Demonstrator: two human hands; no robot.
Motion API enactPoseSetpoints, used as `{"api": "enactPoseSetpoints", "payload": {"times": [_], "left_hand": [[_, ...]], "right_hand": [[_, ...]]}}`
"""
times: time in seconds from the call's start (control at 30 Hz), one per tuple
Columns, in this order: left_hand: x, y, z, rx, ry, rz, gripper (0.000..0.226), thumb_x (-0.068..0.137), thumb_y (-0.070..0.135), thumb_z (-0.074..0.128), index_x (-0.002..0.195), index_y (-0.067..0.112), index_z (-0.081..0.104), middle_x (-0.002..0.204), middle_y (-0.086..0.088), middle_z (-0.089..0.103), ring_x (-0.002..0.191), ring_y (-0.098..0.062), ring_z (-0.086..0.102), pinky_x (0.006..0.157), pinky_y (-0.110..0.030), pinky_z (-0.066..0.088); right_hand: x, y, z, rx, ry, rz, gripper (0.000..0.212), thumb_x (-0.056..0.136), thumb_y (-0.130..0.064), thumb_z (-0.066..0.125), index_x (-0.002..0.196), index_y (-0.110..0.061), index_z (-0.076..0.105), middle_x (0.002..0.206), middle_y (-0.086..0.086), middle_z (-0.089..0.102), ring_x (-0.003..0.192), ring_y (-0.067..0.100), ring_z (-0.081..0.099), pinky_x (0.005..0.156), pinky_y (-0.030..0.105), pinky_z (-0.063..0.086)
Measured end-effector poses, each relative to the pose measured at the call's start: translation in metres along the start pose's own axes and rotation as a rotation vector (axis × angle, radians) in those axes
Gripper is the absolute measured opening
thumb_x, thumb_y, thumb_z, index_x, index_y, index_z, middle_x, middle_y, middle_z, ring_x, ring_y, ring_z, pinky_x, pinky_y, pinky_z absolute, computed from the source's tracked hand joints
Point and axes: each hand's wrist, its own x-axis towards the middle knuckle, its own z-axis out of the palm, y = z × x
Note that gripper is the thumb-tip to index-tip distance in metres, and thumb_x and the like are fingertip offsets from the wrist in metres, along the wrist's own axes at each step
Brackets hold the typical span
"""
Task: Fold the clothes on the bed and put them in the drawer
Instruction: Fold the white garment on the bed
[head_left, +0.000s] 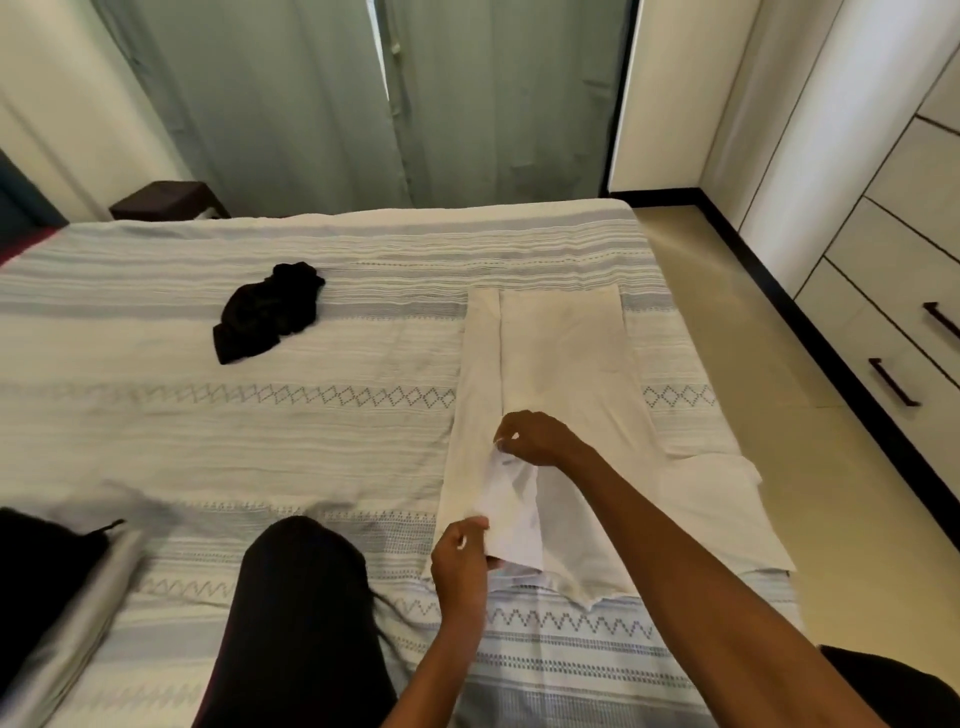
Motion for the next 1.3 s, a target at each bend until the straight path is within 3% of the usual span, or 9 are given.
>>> {"api": "enactPoseSetpoints", "payload": {"times": [0.17, 0.37, 0.43, 0.57, 0.67, 0.83, 1.0, 1.17, 1.3], "left_hand": [[0.008, -0.014, -0.030, 0.248, 0.027, 0.051, 0.026, 0.096, 0.011, 0.051, 0.085, 0.027, 0.069, 0.091, -0.002, 0.073, 0.065, -0.019, 0.071, 0.061, -0.034, 0.058], [0.014, -0.015, -0.044, 0.732, 0.068, 0.187, 0.020, 0.093, 0.023, 0.051, 0.084, 0.036, 0.064, 0.097, 0.009, 0.055, 0.076, -0.017, 0.063, 0.062, -0.029, 0.048], [0.015, -0.015, -0.046, 0.882, 0.093, 0.307, 0.018, 0.093, 0.024, 0.055, 0.088, 0.037, 0.066, 0.099, 0.007, 0.045, 0.085, -0.019, 0.058, 0.070, -0.032, 0.048], [0.040, -0.019, -0.033, 0.959, -0.007, 0.766, 0.028, 0.091, 0.011, 0.064, 0.115, 0.023, 0.071, 0.123, -0.006, 0.062, 0.110, -0.030, 0.059, 0.091, -0.038, 0.050], [0.061, -0.031, -0.018, 1.116, -0.211, 0.913, 0.045, 0.102, 0.027, 0.041, 0.145, 0.016, 0.048, 0.152, -0.011, 0.045, 0.141, -0.032, 0.040, 0.115, -0.046, 0.033], [0.083, -0.055, -0.023, 1.391, -0.244, 0.805, 0.067, 0.102, 0.055, 0.012, 0.157, 0.019, 0.022, 0.163, -0.002, 0.013, 0.151, -0.029, 0.020, 0.120, -0.052, 0.012], [0.072, -0.041, -0.004, 1.331, -0.213, 0.916, 0.057, 0.101, 0.047, 0.032, 0.141, 0.012, 0.051, 0.150, -0.014, 0.046, 0.141, -0.034, 0.039, 0.119, -0.052, 0.015], [0.070, -0.027, 0.047, 1.160, -0.515, 1.131, 0.046, 0.099, 0.039, 0.036, 0.131, 0.016, 0.060, 0.141, -0.010, 0.056, 0.131, -0.033, 0.052, 0.111, -0.047, 0.038], [0.064, -0.013, 0.107, 1.125, -0.949, 1.071, 0.061, 0.096, 0.038, 0.027, 0.149, 0.011, 0.041, 0.153, -0.013, 0.043, 0.137, -0.031, 0.046, 0.114, -0.035, 0.032]], "right_hand": [[0.024, -0.030, 0.038, -0.062, 0.092, -0.098, 0.015, 0.097, -0.030, 0.060, 0.107, -0.030, 0.071, 0.104, -0.001, 0.074, 0.105, 0.023, 0.063, 0.086, 0.035, 0.049], [0.021, -0.027, 0.072, -0.132, 0.319, -0.156, 0.029, 0.097, -0.022, 0.055, 0.122, -0.030, 0.066, 0.122, -0.005, 0.068, 0.115, 0.027, 0.057, 0.089, 0.040, 0.043], [0.008, -0.016, 0.079, -0.056, 0.473, -0.142, 0.031, 0.093, -0.018, 0.053, 0.119, -0.026, 0.068, 0.117, -0.002, 0.069, 0.111, 0.028, 0.061, 0.085, 0.041, 0.047], [-0.024, 0.006, 0.090, -0.044, 0.674, -0.078, 0.033, 0.091, -0.019, 0.049, 0.119, -0.018, 0.067, 0.118, 0.002, 0.069, 0.111, 0.027, 0.064, 0.086, 0.046, 0.054], [-0.049, 0.021, 0.112, -0.168, 0.644, -0.006, 0.041, 0.093, -0.030, 0.046, 0.130, -0.017, 0.061, 0.130, 0.004, 0.063, 0.120, 0.027, 0.060, 0.093, 0.045, 0.050], [-0.069, 0.042, 0.140, -0.288, 0.456, 0.008, 0.066, 0.101, -0.058, 0.029, 0.154, -0.020, 0.037, 0.158, 0.008, 0.040, 0.146, 0.032, 0.035, 0.119, 0.050, 0.024], [-0.088, 0.054, 0.117, -0.183, 0.550, 0.057, 0.059, 0.100, -0.053, 0.036, 0.145, -0.017, 0.050, 0.149, 0.008, 0.051, 0.139, 0.030, 0.046, 0.111, 0.050, 0.040], [-0.138, 0.105, 0.088, -0.027, 0.797, 0.248, 0.046, 0.097, -0.041, 0.046, 0.130, -0.015, 0.063, 0.133, 0.008, 0.063, 0.127, 0.032, 0.056, 0.100, 0.048, 0.049], [-0.195, 0.130, 0.074, 0.197, 0.973, 0.510, 0.029, 0.093, -0.020, 0.055, 0.118, -0.019, 0.067, 0.120, 0.002, 0.066, 0.108, 0.028, 0.060, 0.090, 0.041, 0.049]]}}
